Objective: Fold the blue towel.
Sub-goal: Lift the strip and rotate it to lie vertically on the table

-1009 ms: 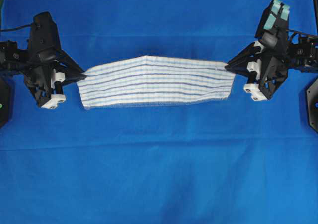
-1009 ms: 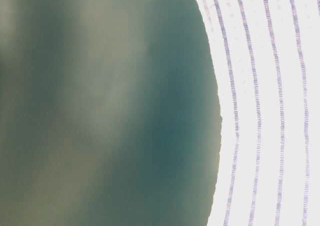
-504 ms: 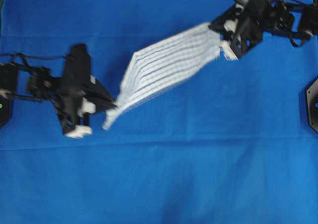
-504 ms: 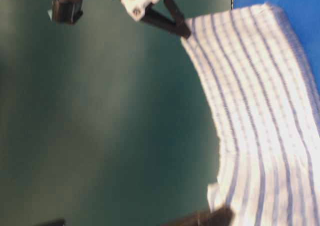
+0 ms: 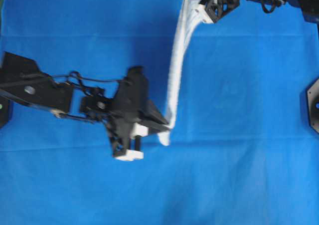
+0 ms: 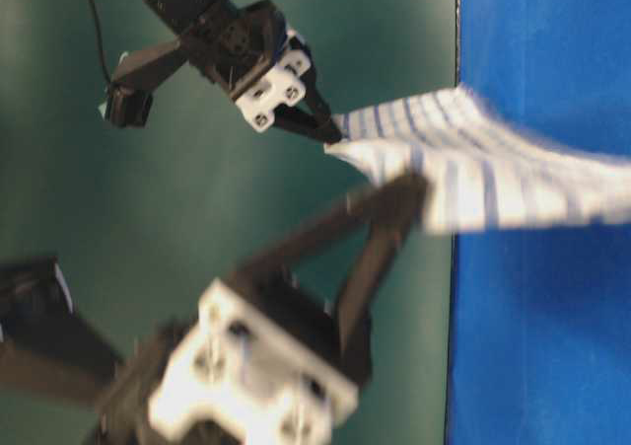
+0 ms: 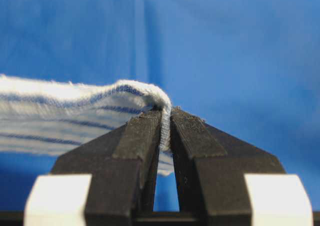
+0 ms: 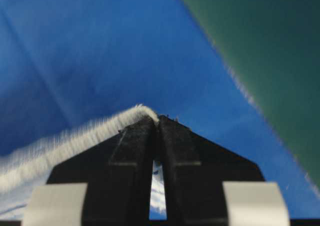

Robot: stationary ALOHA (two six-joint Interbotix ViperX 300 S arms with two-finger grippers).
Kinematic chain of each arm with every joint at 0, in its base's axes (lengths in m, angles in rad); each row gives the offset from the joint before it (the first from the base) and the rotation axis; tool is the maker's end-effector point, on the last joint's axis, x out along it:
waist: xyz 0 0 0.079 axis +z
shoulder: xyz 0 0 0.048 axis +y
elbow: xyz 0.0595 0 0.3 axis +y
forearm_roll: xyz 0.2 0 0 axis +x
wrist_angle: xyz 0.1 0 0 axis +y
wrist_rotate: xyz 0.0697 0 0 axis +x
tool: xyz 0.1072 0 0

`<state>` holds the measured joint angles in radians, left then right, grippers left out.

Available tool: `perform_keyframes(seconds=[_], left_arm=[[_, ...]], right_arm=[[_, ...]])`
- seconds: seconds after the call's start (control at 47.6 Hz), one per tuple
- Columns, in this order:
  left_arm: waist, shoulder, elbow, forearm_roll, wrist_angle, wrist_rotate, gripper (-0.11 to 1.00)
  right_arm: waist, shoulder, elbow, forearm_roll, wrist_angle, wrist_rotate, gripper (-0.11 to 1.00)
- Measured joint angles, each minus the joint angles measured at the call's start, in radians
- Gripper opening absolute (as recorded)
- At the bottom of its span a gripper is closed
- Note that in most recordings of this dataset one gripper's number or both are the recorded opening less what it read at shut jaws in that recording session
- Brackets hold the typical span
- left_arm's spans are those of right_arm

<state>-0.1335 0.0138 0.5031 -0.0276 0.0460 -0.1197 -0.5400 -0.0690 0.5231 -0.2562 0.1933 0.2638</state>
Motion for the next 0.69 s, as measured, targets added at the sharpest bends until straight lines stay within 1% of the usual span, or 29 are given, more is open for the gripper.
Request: perform_keyframes(seconds=[0.126,0.273,0.378,0.567,0.693], left_arm=[[0.002,0.058,-0.064,0.0,-0.003,0.003,0.04],[0.002,0.101,-0.12,0.0,-0.008,0.005,0.04],[0.002,0.132,-0.156,0.0,-0.021,0.006,0.04],[0.002,0.238,-0.255,0.002,-0.063,0.008,0.04],[0.002,0.304,-0.314,0.002,-0.067,0.018,0.04]], right_arm=[[-0.002,0.017,-0.026,-0.006,0.0,-0.002,0.04],[-0.006,0.011,-0.018,-0.006,0.002,-0.002,0.04],[-0.02,-0.014,0.018,-0.006,0.002,-0.002,0.04],[-0.04,-0.086,0.1,-0.006,0.002,-0.003,0.04],[-0.041,-0.109,0.124,-0.006,0.012,0.0,0.04]])
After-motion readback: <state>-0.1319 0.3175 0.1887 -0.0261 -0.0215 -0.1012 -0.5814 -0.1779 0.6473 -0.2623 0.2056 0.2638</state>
